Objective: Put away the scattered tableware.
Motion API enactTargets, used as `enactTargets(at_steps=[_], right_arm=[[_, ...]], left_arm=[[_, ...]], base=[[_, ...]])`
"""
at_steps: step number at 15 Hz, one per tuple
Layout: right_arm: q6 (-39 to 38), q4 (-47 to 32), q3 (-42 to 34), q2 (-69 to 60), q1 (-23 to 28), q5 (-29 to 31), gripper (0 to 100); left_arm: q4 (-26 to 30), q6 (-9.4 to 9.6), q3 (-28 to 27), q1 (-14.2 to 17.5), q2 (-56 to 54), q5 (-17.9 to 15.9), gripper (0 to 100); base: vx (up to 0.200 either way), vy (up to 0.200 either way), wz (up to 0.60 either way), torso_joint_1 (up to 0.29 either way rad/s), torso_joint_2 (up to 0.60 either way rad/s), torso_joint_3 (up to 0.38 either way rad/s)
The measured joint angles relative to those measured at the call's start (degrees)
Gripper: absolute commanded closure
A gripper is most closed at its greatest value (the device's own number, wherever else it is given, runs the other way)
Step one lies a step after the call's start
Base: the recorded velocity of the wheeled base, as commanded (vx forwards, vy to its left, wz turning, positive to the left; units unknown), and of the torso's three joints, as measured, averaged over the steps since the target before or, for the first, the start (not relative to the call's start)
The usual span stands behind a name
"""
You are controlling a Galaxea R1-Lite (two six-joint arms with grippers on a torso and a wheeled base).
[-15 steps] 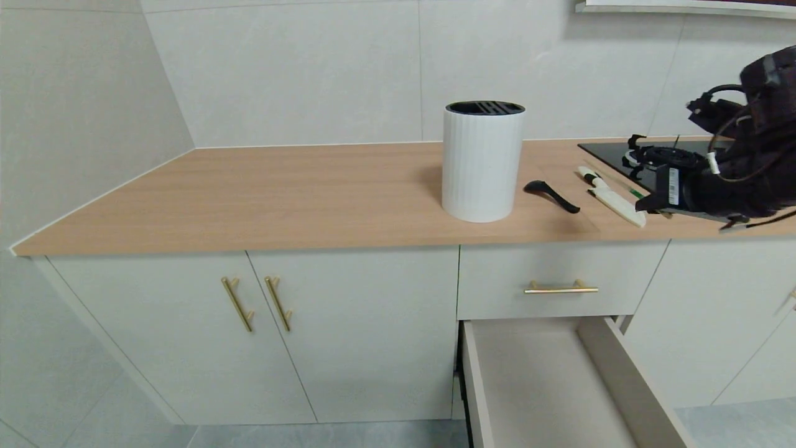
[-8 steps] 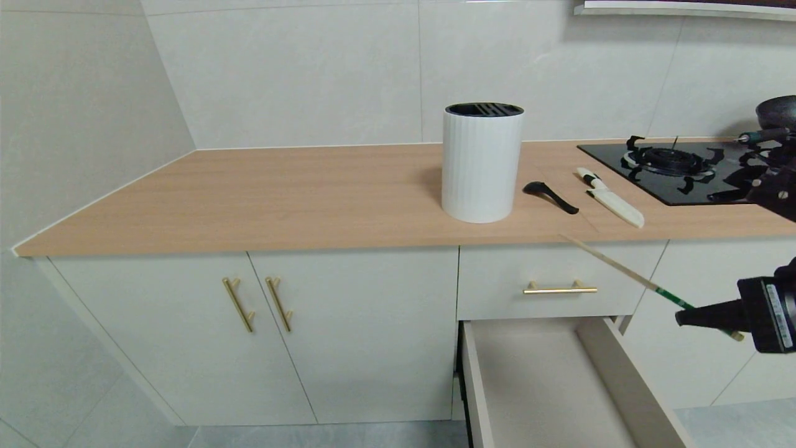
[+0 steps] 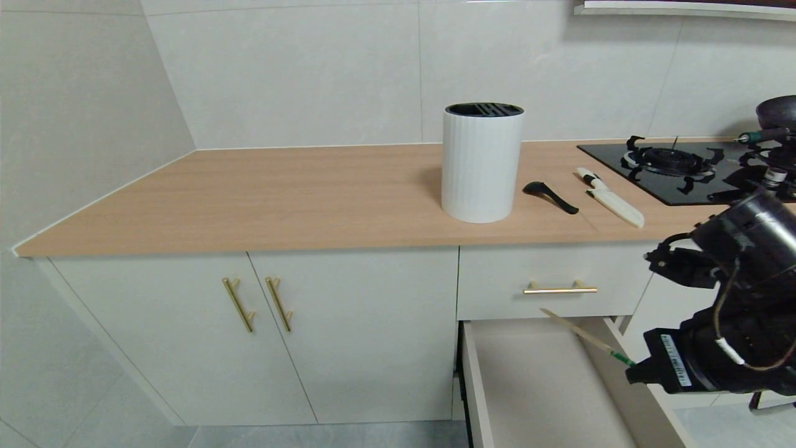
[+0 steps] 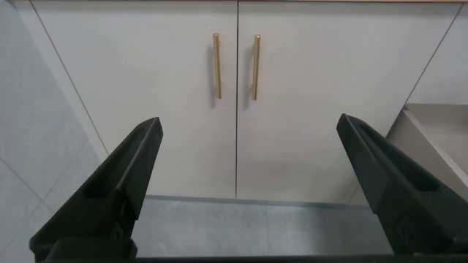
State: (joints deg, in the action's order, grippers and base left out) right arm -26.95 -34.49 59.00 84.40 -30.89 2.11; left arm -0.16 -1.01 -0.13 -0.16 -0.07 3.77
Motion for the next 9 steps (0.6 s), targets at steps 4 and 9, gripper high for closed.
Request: enactTargets(at_steps=[4,9], right_arm=[[-0.2,0.1,-0.5,7.0,-2.3,0.3,100],[-0.2,0.1,-0.5,10.1,-3.5,0.5,100]], left_arm=[[0.0,-0.02,0.0,0.0,0.0,0.0,0],[0.0,-0.02,0.0,0.0,0.0,0.0,0]], base=[[0.000,0.000,0.00,0.000,0.00,0.000],[0.000,0.000,0.00,-0.105,0.36,0.245]])
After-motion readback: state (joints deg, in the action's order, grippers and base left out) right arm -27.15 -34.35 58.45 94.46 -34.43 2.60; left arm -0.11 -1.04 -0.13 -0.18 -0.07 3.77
